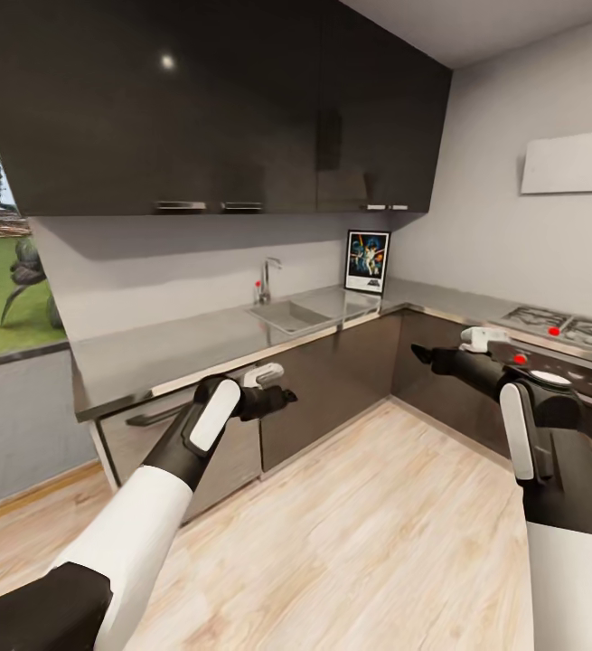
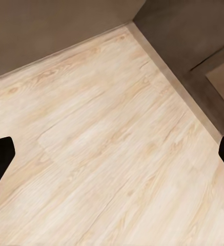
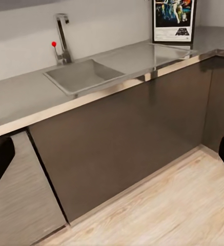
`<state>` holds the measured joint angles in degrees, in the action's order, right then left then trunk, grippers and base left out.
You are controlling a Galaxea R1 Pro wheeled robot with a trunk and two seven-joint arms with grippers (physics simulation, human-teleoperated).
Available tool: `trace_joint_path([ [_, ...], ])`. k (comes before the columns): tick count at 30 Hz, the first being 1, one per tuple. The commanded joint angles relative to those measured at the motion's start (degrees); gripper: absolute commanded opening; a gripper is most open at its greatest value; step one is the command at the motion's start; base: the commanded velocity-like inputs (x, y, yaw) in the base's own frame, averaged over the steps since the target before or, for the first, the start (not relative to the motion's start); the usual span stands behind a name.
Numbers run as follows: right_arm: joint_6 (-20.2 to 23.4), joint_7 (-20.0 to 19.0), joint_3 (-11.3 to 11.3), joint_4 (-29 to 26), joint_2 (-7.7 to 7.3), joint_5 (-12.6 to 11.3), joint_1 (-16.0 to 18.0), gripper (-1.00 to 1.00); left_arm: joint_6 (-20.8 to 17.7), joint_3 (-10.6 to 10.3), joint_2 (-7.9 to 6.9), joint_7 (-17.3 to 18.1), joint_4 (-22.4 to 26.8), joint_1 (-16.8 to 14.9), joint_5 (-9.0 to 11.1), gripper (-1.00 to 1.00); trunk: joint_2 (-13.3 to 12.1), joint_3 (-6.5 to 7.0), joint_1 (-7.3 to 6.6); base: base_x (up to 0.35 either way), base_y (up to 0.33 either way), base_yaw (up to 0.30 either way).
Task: Pick up the poster from the kitchen countertop and hang it on one of the wall nails in the kitchen.
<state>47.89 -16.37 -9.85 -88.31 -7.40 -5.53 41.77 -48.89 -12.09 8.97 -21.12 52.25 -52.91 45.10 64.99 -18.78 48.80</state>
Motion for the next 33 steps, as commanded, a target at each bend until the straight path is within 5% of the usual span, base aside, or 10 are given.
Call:
trace_joint_path([
  [1,0.38,0.1,-0.06,-0.19,0.03,-0.53,0.05,1.0,-0.09,-0.09,0.0,-0.59,0.05,-0.06,0.6,1.0,0.04,-0.08,0.04,0.344,-0.151,0.0],
  [11,4.6,0.14,0.31,0.63,-0.22,-0.47,0.41,1.0,-0.14,-0.04,-0.09,-0.64,0.03,-0.06,0.56,1.0,0.04,-0.08,0.04,0.339,-0.166,0.0],
  [12,4.94,0.32,-0.03,4.6,-0.41,-0.21,1.7,1.0,-0.15,-0.04,-0.16,-0.67,-0.33,-0.08,0.52,1.0,0.04,-0.08,0.04,0.338,-0.169,0.0],
  [21,4.2,0.32,0.32,6.61,-1.36,-0.13,2.45,1.0,-0.13,-0.04,-0.18,-0.79,-0.79,-0.09,0.51,1.0,0.04,-0.08,0.04,0.337,-0.169,0.0],
  [27,3.06,0.16,0.3,6.78,-3.7,0.11,2.51,1.0,0.05,0.1,-0.14,-0.84,-2.14,-0.09,0.51,1.0,0.04,-0.08,0.04,0.337,-0.169,0.0],
  [33,3.36,0.55,-0.07,6.84,-3.83,0.21,2.53,1.0,0.1,0.14,-0.17,-0.87,-2.44,-0.13,0.56,1.0,0.04,-0.08,0.04,0.337,-0.169,0.0],
])
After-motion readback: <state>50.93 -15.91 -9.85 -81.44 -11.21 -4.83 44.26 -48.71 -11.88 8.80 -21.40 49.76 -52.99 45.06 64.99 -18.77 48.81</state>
